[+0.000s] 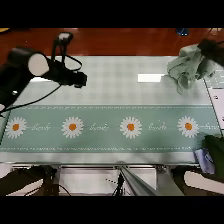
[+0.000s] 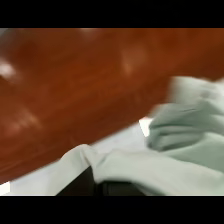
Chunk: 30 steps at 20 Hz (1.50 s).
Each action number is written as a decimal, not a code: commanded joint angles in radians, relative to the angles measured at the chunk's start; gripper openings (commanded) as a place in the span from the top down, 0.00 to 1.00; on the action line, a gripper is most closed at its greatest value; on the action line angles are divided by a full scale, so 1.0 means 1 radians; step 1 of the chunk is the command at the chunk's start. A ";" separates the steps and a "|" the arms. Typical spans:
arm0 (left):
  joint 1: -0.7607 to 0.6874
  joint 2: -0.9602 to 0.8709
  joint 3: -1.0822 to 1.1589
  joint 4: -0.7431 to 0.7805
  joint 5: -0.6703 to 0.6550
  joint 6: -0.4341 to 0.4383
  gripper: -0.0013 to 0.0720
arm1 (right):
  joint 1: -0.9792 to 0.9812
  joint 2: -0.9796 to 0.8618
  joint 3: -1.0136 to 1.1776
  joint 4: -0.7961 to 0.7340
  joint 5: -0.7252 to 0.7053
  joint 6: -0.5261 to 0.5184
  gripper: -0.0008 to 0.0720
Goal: Fold the shirts.
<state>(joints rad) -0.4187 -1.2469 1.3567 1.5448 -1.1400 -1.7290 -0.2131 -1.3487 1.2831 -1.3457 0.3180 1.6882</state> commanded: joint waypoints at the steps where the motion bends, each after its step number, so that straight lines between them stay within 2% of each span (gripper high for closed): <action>1: 0.000 0.042 0.180 0.000 -0.113 0.042 0.47 | 0.047 0.279 0.001 0.005 0.098 -0.130 0.95; 4: 0.000 0.107 0.377 0.000 -0.166 0.042 0.46 | 0.132 0.510 0.001 0.004 0.087 -0.142 0.95; 8: 0.000 0.238 0.556 0.000 -0.174 0.042 0.46 | 0.194 0.748 0.001 0.005 0.135 -0.126 0.95; 11: 0.000 0.341 0.568 0.000 -0.186 0.042 0.46 | 0.196 0.850 0.001 -0.027 0.248 -0.123 0.95; 14: 0.000 0.375 0.568 0.000 -0.286 0.041 0.46 | 0.196 0.876 0.001 -0.080 0.404 -0.121 0.95; 16: 0.000 0.370 0.557 0.000 -0.378 0.041 0.46 | 0.196 0.858 0.001 -0.086 0.528 -0.124 0.95; 19: 0.000 0.370 0.476 0.000 -0.441 0.041 0.46 | 0.198 0.777 0.001 -0.005 0.711 -0.221 0.95; 21: 0.000 0.370 0.393 0.000 -0.443 0.041 0.46 | 0.198 0.692 0.000 0.180 0.803 -0.269 0.95; 23: 0.000 0.369 0.298 0.000 -0.442 0.042 0.46 | 0.199 0.595 0.000 0.377 0.864 -0.272 0.95; 24: 0.000 0.369 0.250 0.000 -0.440 0.042 0.46 | 0.215 0.547 0.001 0.430 0.885 -0.273 0.95; 27: 0.001 0.369 0.114 0.001 -0.425 0.062 0.46 | 0.415 0.425 0.000 0.322 0.888 -0.264 0.95; 30: 0.001 0.369 0.017 0.001 -0.404 0.067 0.46 | 0.698 0.283 0.000 0.194 0.841 -0.203 0.95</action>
<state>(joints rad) -0.4187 -0.8783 1.4731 1.5448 -1.5528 -1.6711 0.2745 -0.9409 1.2839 -1.0760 1.1648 1.4448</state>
